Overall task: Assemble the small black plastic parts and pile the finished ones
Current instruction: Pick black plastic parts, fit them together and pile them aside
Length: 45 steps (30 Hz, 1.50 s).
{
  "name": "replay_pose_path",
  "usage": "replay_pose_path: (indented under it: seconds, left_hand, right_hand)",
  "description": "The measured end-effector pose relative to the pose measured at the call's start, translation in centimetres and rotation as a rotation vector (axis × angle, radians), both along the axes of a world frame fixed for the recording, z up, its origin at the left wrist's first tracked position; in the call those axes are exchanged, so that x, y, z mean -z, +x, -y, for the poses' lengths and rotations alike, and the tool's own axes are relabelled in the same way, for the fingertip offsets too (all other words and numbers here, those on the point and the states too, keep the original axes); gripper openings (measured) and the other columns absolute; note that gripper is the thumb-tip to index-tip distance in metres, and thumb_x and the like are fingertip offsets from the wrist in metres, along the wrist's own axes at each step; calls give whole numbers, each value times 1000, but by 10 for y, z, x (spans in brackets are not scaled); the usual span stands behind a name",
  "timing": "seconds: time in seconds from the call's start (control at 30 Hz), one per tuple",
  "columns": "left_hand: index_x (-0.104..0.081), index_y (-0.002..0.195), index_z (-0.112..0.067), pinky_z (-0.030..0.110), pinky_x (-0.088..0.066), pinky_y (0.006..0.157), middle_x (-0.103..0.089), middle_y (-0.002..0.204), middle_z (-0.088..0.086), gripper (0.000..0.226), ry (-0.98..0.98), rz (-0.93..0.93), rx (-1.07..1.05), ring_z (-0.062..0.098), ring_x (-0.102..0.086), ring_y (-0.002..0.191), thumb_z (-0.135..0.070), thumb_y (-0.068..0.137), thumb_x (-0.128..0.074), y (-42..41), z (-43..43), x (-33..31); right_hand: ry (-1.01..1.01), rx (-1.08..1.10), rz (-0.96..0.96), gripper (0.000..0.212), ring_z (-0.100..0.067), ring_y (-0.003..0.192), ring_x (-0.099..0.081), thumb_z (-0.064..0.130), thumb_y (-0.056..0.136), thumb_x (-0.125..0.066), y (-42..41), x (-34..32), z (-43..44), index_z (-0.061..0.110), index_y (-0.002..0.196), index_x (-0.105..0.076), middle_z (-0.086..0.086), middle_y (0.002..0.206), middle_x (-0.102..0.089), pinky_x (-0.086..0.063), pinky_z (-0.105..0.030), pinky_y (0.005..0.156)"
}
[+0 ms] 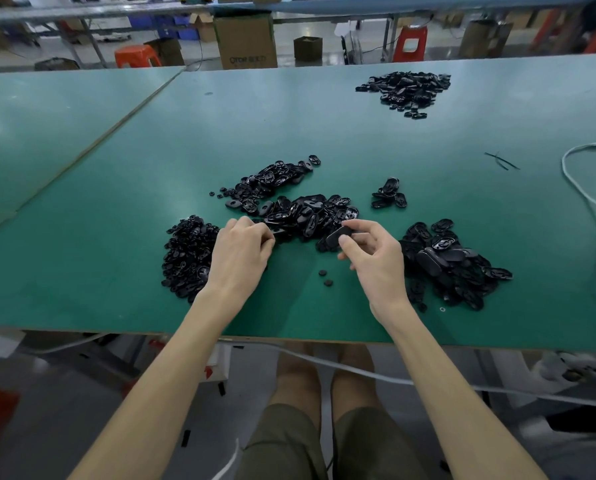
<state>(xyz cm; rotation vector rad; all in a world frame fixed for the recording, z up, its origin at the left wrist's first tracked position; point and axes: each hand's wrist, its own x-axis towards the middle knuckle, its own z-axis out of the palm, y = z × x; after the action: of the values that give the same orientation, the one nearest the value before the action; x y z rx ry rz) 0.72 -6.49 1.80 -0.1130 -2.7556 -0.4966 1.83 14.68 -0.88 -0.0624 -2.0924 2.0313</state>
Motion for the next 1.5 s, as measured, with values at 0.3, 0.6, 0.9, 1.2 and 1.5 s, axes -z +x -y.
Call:
replay_pose_path:
  seconds: [0.3,0.6,0.9,1.2,1.5]
  left_hand:
    - [-73,94,-20,19,-53,72,-75,83,-7,4,584,142,138,6,-66,75,-21,97,-70,-1,-19,-5]
    - [-74,94,-11,11,-46,58,-79,84,6,2,1072,212,259,5,-66,65,-11,94,-72,0,-53,2]
    - [-76,97,-15,22,-54,65,-79,86,4,5,1137,178,233,12,-70,73,-12,94,-73,-2,-57,22]
    - [-76,99,-17,22,-53,66,-79,91,6,8,1163,173,280,14,-70,74,-13,92,-75,-1,-55,25]
    - [-76,97,-13,20,-50,62,-77,86,4,5,1123,187,305,10,-68,74,-14,93,-75,-1,-59,25]
  right_hand:
    - [-44,13,-8,11,-14,70,-74,10,98,-67,-1,1,2,19,104,-68,5,89,-79,-49,-22,56]
    - [-53,31,-13,12,-15,73,-76,11,95,-71,-2,4,1,19,104,-70,0,93,-79,-49,-20,55]
    - [-81,35,-14,11,-17,71,-76,11,95,-73,-2,4,0,15,104,-67,2,89,-79,-50,-21,55]
    - [-113,45,-9,11,-17,72,-76,9,94,-74,-3,3,0,13,100,-66,0,88,-79,-49,-20,54]
    - [-180,-11,-9,13,-23,78,-78,9,89,-80,0,0,-2,9,94,-67,-8,85,-79,-50,-21,55]
